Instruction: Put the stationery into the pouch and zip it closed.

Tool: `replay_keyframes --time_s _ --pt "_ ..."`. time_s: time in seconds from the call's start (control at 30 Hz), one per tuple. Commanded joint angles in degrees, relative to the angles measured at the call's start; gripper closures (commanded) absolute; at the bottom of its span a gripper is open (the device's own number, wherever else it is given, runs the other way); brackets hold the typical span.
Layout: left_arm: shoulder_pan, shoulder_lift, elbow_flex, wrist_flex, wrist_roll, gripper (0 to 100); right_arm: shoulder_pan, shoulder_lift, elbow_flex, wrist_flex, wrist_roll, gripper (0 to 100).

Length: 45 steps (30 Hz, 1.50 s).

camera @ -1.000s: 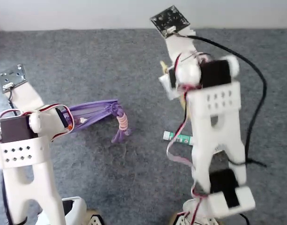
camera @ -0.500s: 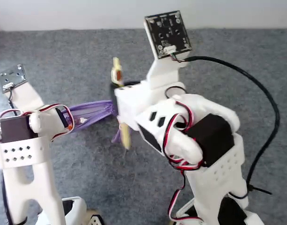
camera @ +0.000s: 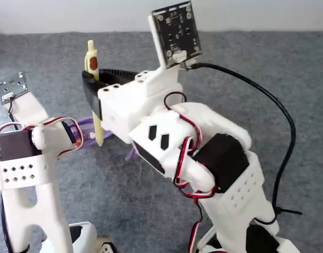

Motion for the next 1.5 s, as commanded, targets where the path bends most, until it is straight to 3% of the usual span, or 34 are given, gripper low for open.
replay_keyframes --time_s 0.0,0.37,1.0,1.23,1.47 --pt "-0.18 0.88 0.04 0.97 1.14 99 -0.57 -0.84 1.76 -3.12 -0.35 99.1" --pt "-0.35 0.88 0.04 0.97 1.14 99 -0.48 -0.66 19.96 -26.77 13.54 99.1" --pt "-0.44 0.88 -0.04 0.88 1.14 99 3.21 -20.88 43.43 -26.33 15.30 99.1" --pt "-0.26 0.97 0.04 0.88 1.14 99 2.95 -26.86 50.29 -24.48 27.78 99.1" --pt "-0.26 0.97 0.04 0.88 1.14 99 -0.13 -27.74 51.78 -24.40 34.37 99.0"
